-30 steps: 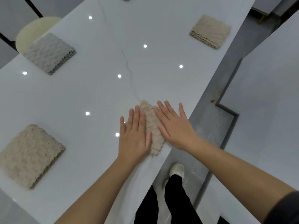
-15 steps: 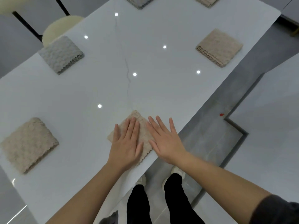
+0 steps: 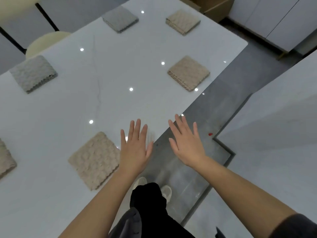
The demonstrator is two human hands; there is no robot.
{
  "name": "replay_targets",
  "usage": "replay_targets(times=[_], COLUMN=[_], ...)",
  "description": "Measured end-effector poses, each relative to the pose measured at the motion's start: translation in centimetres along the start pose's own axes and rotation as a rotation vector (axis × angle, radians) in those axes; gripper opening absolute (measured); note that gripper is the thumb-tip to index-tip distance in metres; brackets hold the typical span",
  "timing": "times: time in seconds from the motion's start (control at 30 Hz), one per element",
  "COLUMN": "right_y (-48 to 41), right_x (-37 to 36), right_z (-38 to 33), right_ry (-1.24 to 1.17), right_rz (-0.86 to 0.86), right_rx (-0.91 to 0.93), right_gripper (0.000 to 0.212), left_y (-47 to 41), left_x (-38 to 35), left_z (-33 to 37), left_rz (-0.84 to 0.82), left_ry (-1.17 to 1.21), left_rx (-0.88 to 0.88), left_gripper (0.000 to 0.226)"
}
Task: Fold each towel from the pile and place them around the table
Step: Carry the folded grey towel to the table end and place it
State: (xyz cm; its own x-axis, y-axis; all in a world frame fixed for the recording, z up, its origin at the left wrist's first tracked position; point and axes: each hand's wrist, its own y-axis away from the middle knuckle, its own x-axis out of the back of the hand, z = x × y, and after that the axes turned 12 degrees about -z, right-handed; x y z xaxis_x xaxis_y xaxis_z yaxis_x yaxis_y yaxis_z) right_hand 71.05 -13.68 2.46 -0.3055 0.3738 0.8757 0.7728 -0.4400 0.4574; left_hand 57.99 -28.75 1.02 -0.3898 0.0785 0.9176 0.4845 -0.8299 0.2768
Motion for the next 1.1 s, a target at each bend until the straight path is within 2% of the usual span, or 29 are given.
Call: replay_targets(times=[0.27, 0.53, 0.87, 1.1], right_y=[-2.1, -10.3, -20.1, -24.8], right_x=[3.9, 8.3, 12.5, 13.0], right_z=[7.8, 15.6, 23.2, 25.0], right_ry=[-0.087, -0.111, -0.130, -0.130], right_rz=[0.031, -0.016, -0.146, -0.172], right_rx=[-0.118, -0.074, 0.030, 0.172], right_gripper=[0.059, 0.058, 0.058, 0.063], left_y=[-9.9, -22.0, -31.8, -33.3], left_x=[1.4, 1.7, 2.1, 0.6], left_z=[6.5, 10.3, 12.3, 12.3], left_rz=[0.014, -0.031, -0.057, -0.049], left_ry=[0.080, 0.081, 0.129, 0.144], left_rx=[-0.058, -0.059, 0.042, 0.238], left_gripper=[0.066, 0.067, 0.065, 0.067])
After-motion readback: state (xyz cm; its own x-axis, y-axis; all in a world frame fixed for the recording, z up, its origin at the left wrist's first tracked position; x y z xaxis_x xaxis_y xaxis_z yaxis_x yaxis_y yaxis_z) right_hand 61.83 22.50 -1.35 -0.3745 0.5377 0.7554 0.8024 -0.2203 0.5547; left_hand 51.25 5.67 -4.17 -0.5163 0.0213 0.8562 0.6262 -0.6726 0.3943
